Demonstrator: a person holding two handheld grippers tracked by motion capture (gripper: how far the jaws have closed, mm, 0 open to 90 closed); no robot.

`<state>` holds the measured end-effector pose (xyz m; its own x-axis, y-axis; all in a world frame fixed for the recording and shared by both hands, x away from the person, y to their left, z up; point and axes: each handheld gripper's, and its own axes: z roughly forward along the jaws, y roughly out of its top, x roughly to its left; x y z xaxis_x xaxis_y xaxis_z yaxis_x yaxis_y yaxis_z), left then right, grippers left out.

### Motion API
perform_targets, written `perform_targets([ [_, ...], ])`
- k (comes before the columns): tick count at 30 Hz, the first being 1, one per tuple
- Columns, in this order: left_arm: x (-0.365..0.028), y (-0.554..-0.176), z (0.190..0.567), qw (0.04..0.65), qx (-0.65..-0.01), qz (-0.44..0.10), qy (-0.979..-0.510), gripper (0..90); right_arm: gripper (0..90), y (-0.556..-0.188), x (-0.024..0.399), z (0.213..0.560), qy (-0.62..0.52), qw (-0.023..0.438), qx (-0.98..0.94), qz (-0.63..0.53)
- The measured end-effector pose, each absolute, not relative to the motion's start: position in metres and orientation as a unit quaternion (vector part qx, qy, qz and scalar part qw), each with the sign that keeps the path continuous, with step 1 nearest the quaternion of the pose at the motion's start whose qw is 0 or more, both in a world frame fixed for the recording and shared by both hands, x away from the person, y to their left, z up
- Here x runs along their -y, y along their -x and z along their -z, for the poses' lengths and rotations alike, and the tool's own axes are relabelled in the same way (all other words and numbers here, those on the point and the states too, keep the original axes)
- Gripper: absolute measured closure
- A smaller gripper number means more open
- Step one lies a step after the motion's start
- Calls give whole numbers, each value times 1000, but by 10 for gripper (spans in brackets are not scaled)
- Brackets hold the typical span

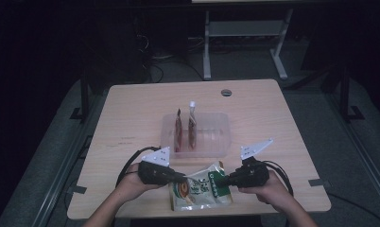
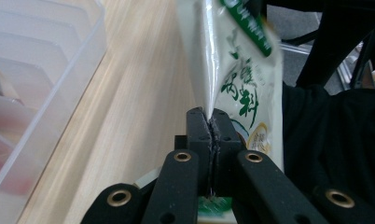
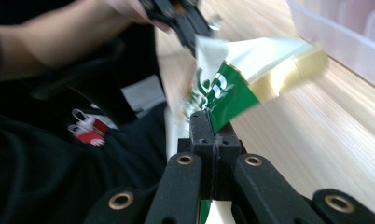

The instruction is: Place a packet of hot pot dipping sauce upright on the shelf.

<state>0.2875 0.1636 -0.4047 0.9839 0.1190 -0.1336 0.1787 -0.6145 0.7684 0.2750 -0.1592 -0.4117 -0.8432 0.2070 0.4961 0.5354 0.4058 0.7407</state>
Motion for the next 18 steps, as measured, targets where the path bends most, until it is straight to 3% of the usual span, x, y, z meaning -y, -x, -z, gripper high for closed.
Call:
perform_targets([
  [5,-163,-290,405,433,-99,17,-896,823,900,-275,158,408,213,175,808,520],
  [8,-168,-293,403,438,-116,12,-891,717,900,-277,156,405,205,170,806,529],
  [12,-175,-295,401,445,-137,1,-885,498,900,-277,154,399,199,165,800,541],
  [16,-183,-291,399,438,-148,-18,-886,375,900,-276,154,392,194,162,792,556],
  [18,-186,-289,400,438,-152,-22,-886,357,900,-276,155,388,193,157,789,562],
])
